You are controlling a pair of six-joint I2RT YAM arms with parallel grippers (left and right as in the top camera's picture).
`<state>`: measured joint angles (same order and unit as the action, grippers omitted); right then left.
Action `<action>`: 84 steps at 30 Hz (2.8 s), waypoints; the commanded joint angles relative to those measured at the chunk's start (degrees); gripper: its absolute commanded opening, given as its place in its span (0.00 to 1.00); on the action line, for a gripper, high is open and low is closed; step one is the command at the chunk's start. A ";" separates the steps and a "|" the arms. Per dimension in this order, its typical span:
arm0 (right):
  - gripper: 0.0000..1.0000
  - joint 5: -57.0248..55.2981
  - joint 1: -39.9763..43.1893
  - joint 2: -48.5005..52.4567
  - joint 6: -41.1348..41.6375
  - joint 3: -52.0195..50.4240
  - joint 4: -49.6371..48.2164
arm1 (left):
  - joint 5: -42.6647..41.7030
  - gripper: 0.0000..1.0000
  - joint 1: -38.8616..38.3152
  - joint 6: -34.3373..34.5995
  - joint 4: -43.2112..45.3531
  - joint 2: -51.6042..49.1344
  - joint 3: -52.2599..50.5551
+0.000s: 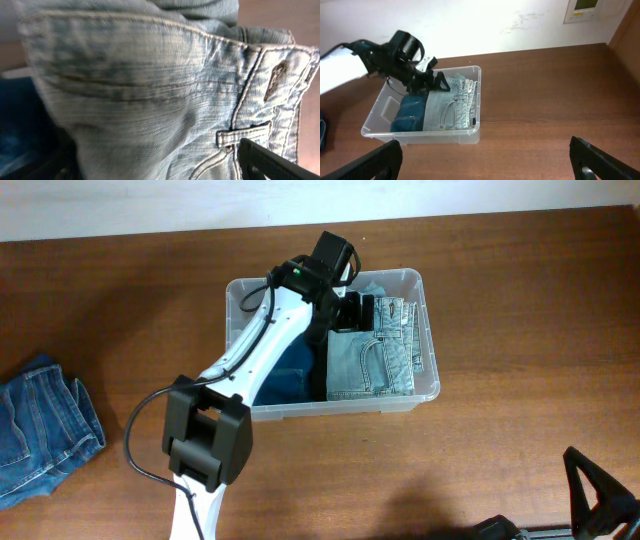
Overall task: Pack container
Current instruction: 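Lower the jeans onto the dark rolls and press it down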
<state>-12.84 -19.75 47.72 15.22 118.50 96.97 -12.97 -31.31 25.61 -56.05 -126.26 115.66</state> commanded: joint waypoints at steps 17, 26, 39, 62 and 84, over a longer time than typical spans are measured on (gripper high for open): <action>0.99 -0.94 -0.04 -0.22 0.24 0.02 0.33 | 26.58 0.01 -9.97 -7.28 -1.84 -2.38 10.40; 0.99 -0.94 -0.04 -0.22 0.24 0.02 0.33 | 26.56 0.01 -9.40 -7.30 -1.42 -11.39 10.40; 0.99 -0.94 -0.04 -0.22 0.24 0.02 0.33 | 30.64 0.02 -9.68 -11.80 -12.70 -11.28 23.91; 0.99 -0.94 -0.04 -0.22 0.24 0.02 0.33 | 12.31 0.02 -18.60 -11.82 -28.76 -12.11 27.56; 0.99 -0.94 -0.04 -0.22 0.24 0.02 0.33 | 15.32 0.02 -17.53 -11.80 -22.75 -13.68 21.97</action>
<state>-12.84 -19.75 47.72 15.22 118.50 96.97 1.52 -48.93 14.48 -79.07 -138.98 138.15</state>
